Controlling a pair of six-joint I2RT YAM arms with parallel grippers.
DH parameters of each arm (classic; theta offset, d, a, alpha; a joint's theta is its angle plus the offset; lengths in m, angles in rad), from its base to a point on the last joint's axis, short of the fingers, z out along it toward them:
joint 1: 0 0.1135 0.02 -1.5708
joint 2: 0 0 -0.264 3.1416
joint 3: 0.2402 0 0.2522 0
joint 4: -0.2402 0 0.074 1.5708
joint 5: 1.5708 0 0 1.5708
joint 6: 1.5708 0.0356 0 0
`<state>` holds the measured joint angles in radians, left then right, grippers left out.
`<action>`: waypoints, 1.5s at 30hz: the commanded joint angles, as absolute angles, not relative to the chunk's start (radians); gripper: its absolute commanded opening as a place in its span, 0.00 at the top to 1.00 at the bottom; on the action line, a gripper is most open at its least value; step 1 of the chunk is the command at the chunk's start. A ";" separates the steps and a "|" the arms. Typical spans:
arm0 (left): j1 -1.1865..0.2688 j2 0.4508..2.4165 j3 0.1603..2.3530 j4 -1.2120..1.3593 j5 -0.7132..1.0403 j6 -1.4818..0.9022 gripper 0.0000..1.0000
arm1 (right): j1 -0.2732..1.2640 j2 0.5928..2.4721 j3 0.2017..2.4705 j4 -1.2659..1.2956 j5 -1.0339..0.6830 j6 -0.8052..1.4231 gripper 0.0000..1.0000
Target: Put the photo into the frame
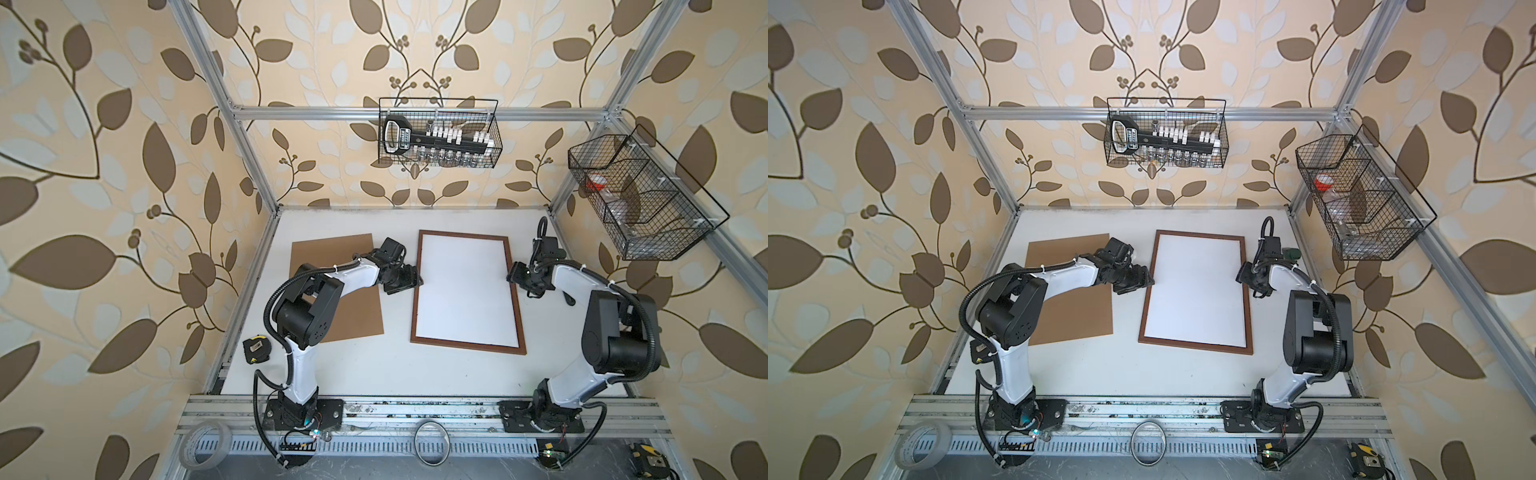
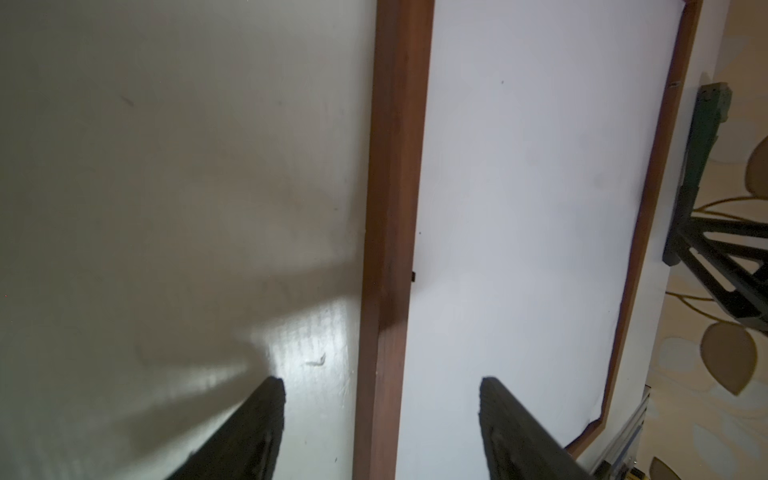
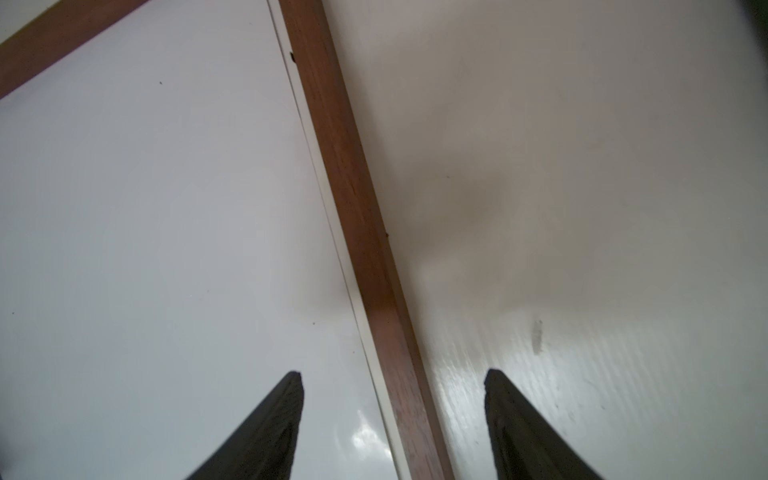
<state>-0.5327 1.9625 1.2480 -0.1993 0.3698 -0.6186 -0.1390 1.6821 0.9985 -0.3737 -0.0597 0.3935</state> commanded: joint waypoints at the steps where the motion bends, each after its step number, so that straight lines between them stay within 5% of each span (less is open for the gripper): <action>1: -0.559 1.989 1.290 -0.163 0.402 -0.665 0.26 | -0.145 1.737 0.998 -0.320 -0.162 0.426 0.29; 9: -0.579 1.984 1.250 -0.126 0.429 -0.698 0.28 | -0.046 1.841 1.075 -0.299 -0.276 0.456 0.28; 21: -0.545 1.904 1.198 -0.185 0.388 -0.616 0.28 | 0.036 1.816 1.104 -0.308 -0.195 0.491 0.30; 28: -0.502 1.729 1.169 -0.342 0.285 -0.558 0.27 | 0.114 1.710 1.236 -0.527 0.195 0.472 0.29; 37: -0.214 1.406 0.987 -0.552 -0.015 -0.562 0.26 | 0.562 1.617 1.202 -0.511 0.248 0.699 0.30; 41: -0.056 1.364 0.955 -0.604 -0.078 -0.582 0.22 | 0.770 1.763 1.355 -0.504 0.203 0.756 0.30; 45: 0.124 1.366 0.945 -0.649 -0.120 -0.616 0.07 | 0.870 1.929 1.532 -0.518 0.167 0.772 0.30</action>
